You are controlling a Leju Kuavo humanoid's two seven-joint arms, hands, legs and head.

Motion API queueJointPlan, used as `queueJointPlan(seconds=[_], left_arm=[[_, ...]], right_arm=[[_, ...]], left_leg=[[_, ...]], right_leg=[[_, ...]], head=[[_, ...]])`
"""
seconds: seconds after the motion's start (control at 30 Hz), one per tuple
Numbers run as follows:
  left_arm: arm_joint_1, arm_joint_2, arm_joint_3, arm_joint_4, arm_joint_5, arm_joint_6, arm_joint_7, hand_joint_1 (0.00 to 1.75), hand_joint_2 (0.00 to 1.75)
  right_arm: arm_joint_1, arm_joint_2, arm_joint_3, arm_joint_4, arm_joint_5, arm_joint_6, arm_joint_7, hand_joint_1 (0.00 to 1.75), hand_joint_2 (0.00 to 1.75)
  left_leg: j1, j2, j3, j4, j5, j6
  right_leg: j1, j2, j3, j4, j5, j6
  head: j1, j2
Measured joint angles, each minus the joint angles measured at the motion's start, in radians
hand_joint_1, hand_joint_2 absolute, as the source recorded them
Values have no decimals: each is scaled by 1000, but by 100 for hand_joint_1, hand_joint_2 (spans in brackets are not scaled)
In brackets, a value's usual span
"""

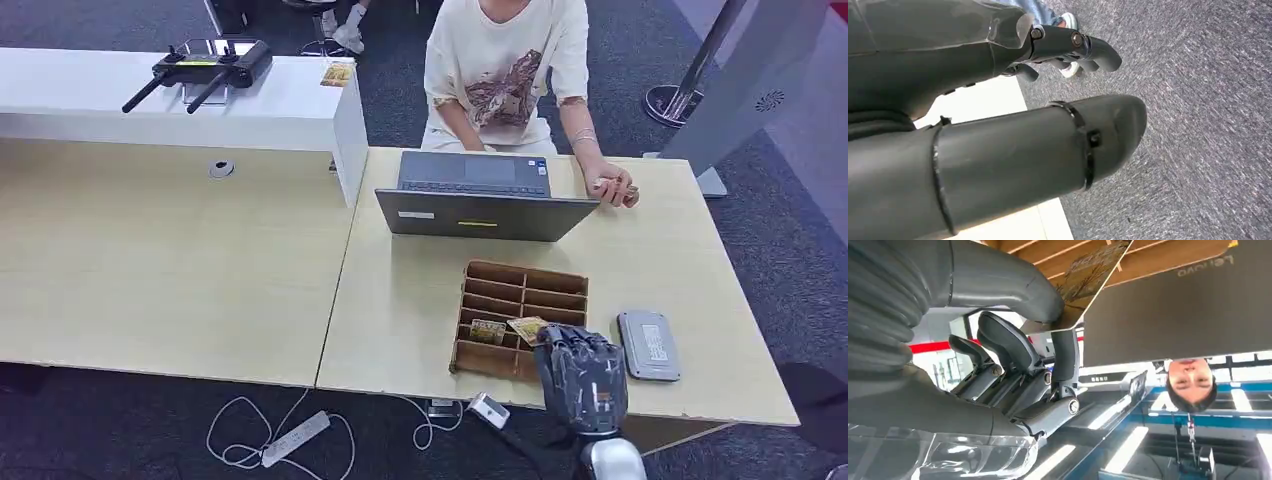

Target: Pass the card to the sensor for recognition and then transmit it.

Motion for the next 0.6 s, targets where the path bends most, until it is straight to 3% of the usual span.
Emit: queueJointPlan(seconds=[0.6], left_arm=[[-2, -4, 2, 0, -1, 3, 0, 0, 0]], right_arm=[[-34, 10, 0, -13, 3, -68, -27, 175, 175]], left_leg=[[0, 0, 0, 0, 0, 0]], right_leg=[[0, 0, 0, 0, 0, 0]], head=[[0, 0]])
